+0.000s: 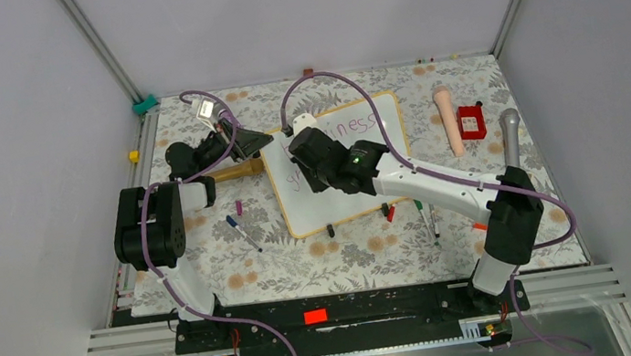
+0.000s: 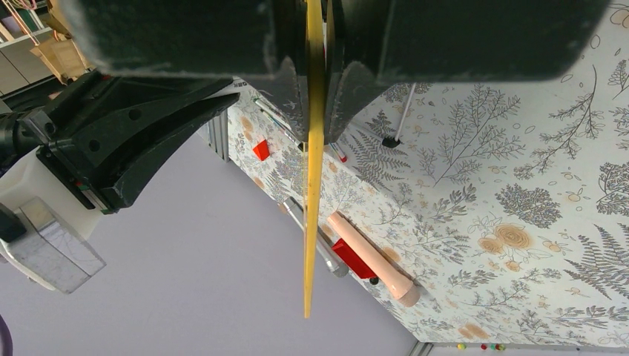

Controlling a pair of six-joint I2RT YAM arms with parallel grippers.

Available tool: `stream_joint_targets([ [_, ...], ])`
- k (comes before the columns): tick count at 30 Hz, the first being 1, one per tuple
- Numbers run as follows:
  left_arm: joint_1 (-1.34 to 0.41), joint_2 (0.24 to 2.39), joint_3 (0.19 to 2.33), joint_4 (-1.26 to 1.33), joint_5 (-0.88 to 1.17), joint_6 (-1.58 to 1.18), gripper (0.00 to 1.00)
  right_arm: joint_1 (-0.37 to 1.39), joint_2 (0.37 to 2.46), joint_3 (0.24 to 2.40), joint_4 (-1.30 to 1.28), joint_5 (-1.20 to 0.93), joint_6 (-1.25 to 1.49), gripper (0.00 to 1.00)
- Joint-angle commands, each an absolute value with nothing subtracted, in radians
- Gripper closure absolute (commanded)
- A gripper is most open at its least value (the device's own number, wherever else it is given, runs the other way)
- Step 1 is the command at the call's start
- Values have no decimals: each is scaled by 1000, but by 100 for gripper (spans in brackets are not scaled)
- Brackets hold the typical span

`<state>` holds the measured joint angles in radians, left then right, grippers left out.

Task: Write a sentence on the whiteboard
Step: Write a sentence with the whiteboard marker.

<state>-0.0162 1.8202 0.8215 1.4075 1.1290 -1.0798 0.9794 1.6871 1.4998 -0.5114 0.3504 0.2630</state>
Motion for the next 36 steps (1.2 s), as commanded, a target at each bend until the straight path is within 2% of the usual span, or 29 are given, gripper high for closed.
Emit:
stream_joint_targets([
  [1,-31,1792,819,1471,1169,-1060,100,979,1681,1491,-535,362,271,100],
  [19,-31,1790,819,1468,1169,-1060,100,965,1711,1575,-571,453,238,100],
  [36,-31,1793,822,1469,1170,-1063,100,963,1685,1578,-515,341,222,100],
])
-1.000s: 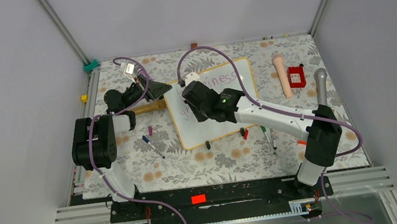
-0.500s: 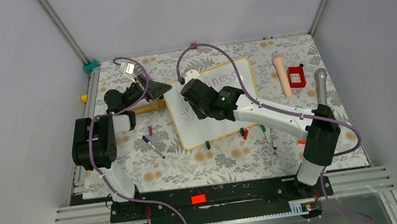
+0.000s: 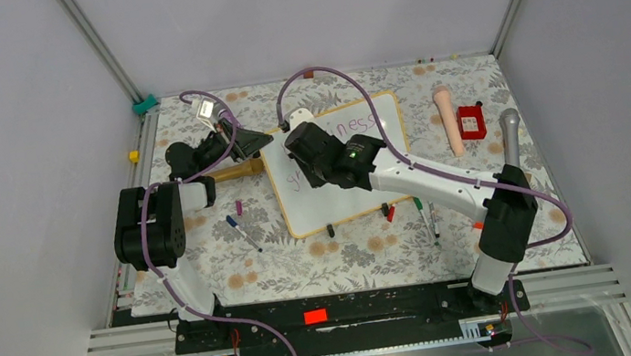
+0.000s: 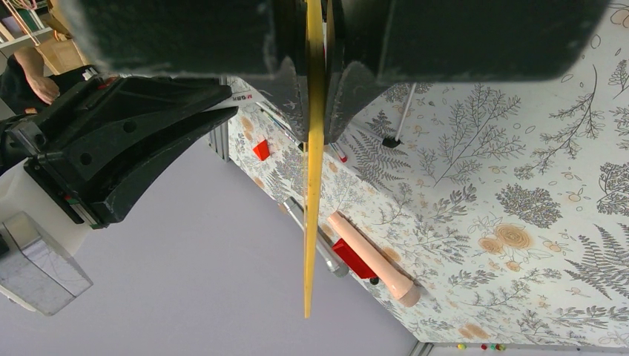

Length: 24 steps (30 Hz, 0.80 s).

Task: Write a sentence on the whiteboard
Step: Write a sentence with the whiteboard marker.

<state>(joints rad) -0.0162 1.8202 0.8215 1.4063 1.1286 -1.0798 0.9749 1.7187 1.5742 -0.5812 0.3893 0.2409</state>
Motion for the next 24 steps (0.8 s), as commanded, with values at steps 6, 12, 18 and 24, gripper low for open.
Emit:
stream_joint_targets([
  [6,-31,1794,823,1470,1169,-1063,100,949,1625,1552,-512,292,204,100],
  [12,-31,1795,825,1469,1169,-1064,100,936,1589,1522,-508,329,198,100],
  [18,-31,1795,824,1470,1170,-1062,100,926,1603,1521,-530,371,210,100],
  [24,-31,1795,822,1469,1169,-1062,100,925,1625,1519,-533,375,215,100],
])
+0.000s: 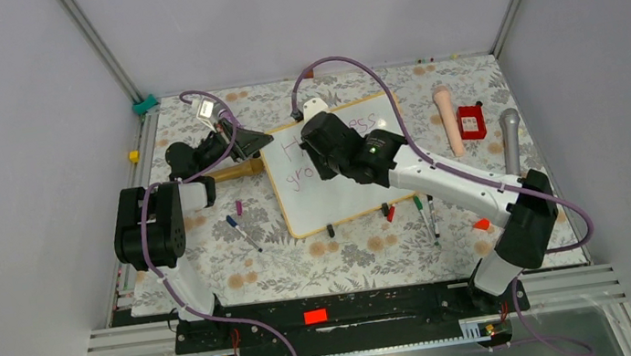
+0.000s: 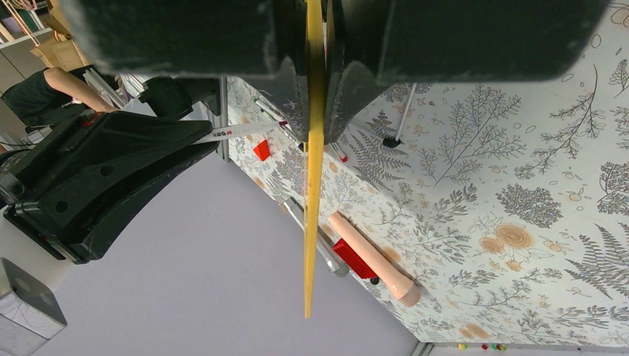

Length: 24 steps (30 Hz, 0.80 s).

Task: Write a sentence on the whiteboard
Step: Write a sentence with the whiteboard marker.

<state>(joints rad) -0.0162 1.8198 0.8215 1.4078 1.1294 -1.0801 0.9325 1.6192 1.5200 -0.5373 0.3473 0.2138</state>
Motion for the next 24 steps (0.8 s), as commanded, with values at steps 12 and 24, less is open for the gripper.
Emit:
stream_joint_targets([
  [12,-31,1795,821,1470,1169,-1060,100,925,1669,1536,-531,367,220,100],
  [24,-31,1796,822,1470,1169,-1060,100,925,1677,1494,-546,396,252,100],
])
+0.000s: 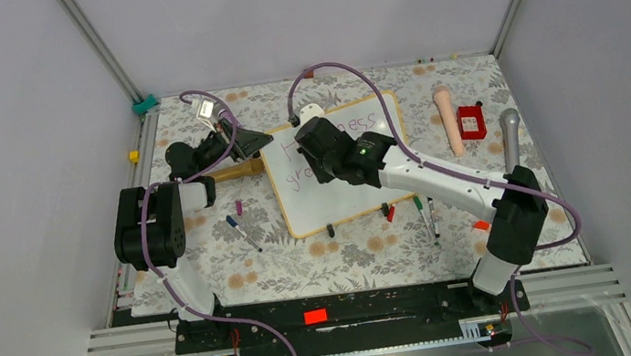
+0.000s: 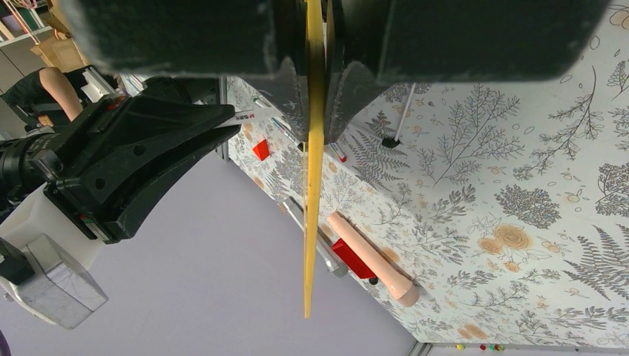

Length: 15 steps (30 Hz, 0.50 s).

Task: Write a sentence on the whiteboard
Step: Write a sentence with the whiteboard marker.

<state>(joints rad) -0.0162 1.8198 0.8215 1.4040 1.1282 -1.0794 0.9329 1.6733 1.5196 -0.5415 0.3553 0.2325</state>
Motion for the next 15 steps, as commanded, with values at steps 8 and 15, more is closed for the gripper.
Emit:
stream_joint_targets([
  [8,-31,1799,827,1468,1169,-1060,100,925,1634,1416,-547,396,267,100],
  [15,-31,1799,825,1470,1170,-1060,100,921,1655,1468,-546,420,248,100],
])
